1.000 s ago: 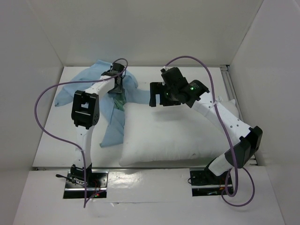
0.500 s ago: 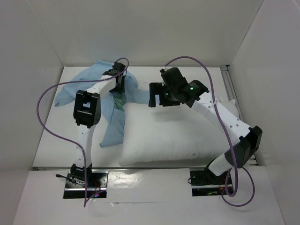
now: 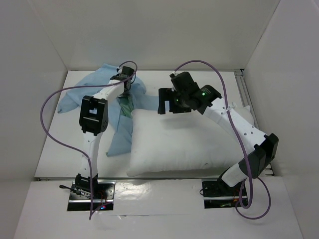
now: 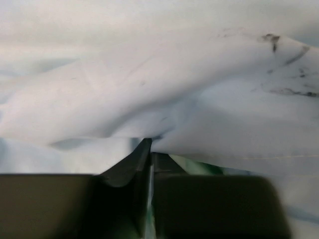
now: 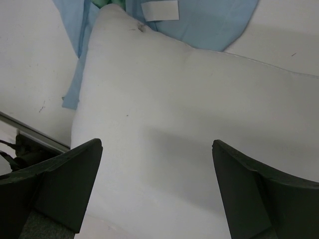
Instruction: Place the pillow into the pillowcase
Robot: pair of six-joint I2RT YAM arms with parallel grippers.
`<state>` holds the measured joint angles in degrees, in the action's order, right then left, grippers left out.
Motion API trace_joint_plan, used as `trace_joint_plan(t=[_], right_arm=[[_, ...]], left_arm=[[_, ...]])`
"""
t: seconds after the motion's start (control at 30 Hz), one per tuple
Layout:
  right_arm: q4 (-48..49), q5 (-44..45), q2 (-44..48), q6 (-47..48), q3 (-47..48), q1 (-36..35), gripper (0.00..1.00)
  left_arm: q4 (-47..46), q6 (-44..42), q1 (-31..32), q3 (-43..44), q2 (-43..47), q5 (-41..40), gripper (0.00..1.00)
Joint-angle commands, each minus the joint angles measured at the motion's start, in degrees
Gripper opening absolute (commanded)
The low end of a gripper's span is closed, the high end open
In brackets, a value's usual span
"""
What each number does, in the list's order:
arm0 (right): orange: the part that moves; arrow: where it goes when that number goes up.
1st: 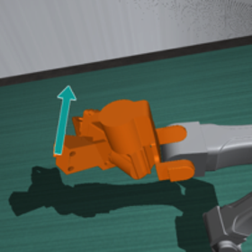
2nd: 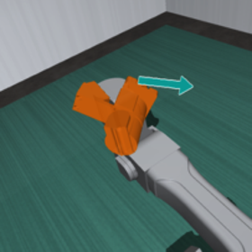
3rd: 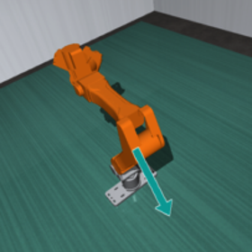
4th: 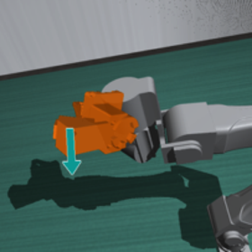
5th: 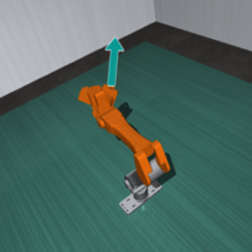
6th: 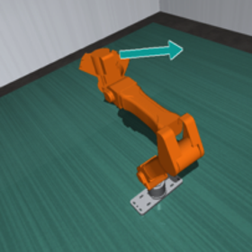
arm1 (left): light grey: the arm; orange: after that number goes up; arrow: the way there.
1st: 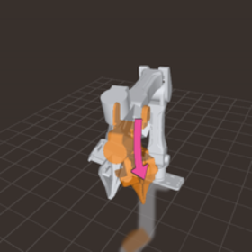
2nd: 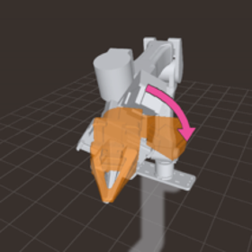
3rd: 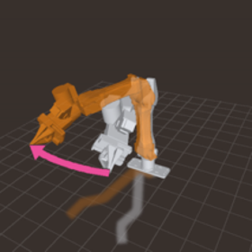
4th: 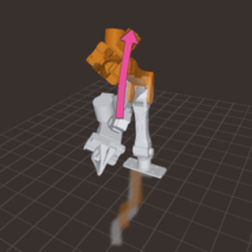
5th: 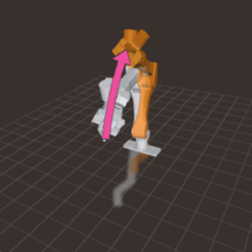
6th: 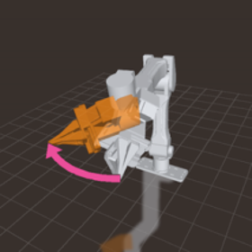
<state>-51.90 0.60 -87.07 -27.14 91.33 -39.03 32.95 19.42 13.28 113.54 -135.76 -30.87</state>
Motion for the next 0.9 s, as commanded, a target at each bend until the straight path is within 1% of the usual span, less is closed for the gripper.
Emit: trace_joint_plan(t=[0.0,0.07,0.1,0.13,0.2,0.23,0.3,0.33,0.4,0.47,0.53,0.57,0.6,0.63,0.67,0.7,0.77,0.83,0.87], right_arm=[[0.8,-0.5,0.3,0.3,-0.5,0.0,0.98],[0.1,-0.5,-0.3,0.9,0.2,0.0,0.98],[-0.6,0.0,-1.2,1.6,0.9,-0.7,0.98],[-1.4,1.8,-1.8,1.6,1.7,-1.6,0.98],[-5.0,4.7,-4.5,2.8,5.4,-5.6,0.98],[-7.4,7.5,-6.8,2.8,6.8,-7.1,0.98],[-9.6,10.1,-9.1,3.3,10.3,-11.8,0.99],[-10.8,12.8,-11.3,3.3,11.4,-13.3,0.99],[-12.4,14.8,-13.5,2.7,12.6,-16.6,0.99],[-11.7,15.6,-15.6,2.2,12.6,-18.4,0.99],[-10.5,14.8,-16.7,0.5,9.6,-19.2,0.99],[-9.4,13.9,-16.7,0.0,8.1,-19.2,0.96],[-6.8,13.3,-16.7,-0.5,5.1,-18.3,0.83],[-5.8,13.3,-16.7,-1.7,4.0,-16.9,0.61],[-5.2,14.2,-16.7,-2.6,3.5,-16.3,0.36],[-4.4,14.3,-15.6,-2.7,3.5,-15.6,0.0],[-3.3,15.2,-12.9,-2.5,3.5,-15.1,0.0],[0.0,15.2,-10.2,-1.3,4.0,-15.1,0.0],[0.8,13.7,-9.0,-0.2,4.0,-15.6,0.0]], left_arm=[[0.3,0.4,-0.1,-0.5,7.2,-4.5,0.13],[0.8,-0.8,-0.1,-0.5,8.4,-4.5,0.03],[0.8,-1.4,-0.1,-0.5,8.4,-4.5,0.0],[2.1,-1.4,-0.1,0.4,9.3,-4.0,0.0],[5.4,-1.4,-0.1,2.0,9.9,-1.8,0.0],[8.0,-1.4,-0.1,2.6,11.1,-1.3,0.0],[9.8,-1.4,-0.1,2.7,12.6,0.8,0.0],[10.5,-0.9,-0.1,2.7,13.6,0.8,0.0],[11.8,-0.9,-0.1,1.3,16.7,4.1,0.0],[13.1,-0.9,-0.1,2.1,18.4,6.5,0.0],[15.8,-1.4,-0.1,3.3,20.4,9.9,0.0],[16.7,-1.4,-0.1,3.3,21.1,10.8,0.0],[17.3,-1.4,-0.1,3.8,21.9,11.4,0.0],[17.9,-0.7,-0.1,3.1,24.1,12.6,0.0],[18.5,-0.7,-0.1,2.5,25.3,13.5,0.0],[18.6,-0.1,-0.1,0.9,26.5,14.4,0.0],[18.6,1.1,-0.6,-0.8,30.4,17.5,0.0],[17.5,1.8,-0.6,-5.2,33.7,18.7,0.0],[16.3,1.8,-0.6,-6.8,35.4,19.4,0.0]])
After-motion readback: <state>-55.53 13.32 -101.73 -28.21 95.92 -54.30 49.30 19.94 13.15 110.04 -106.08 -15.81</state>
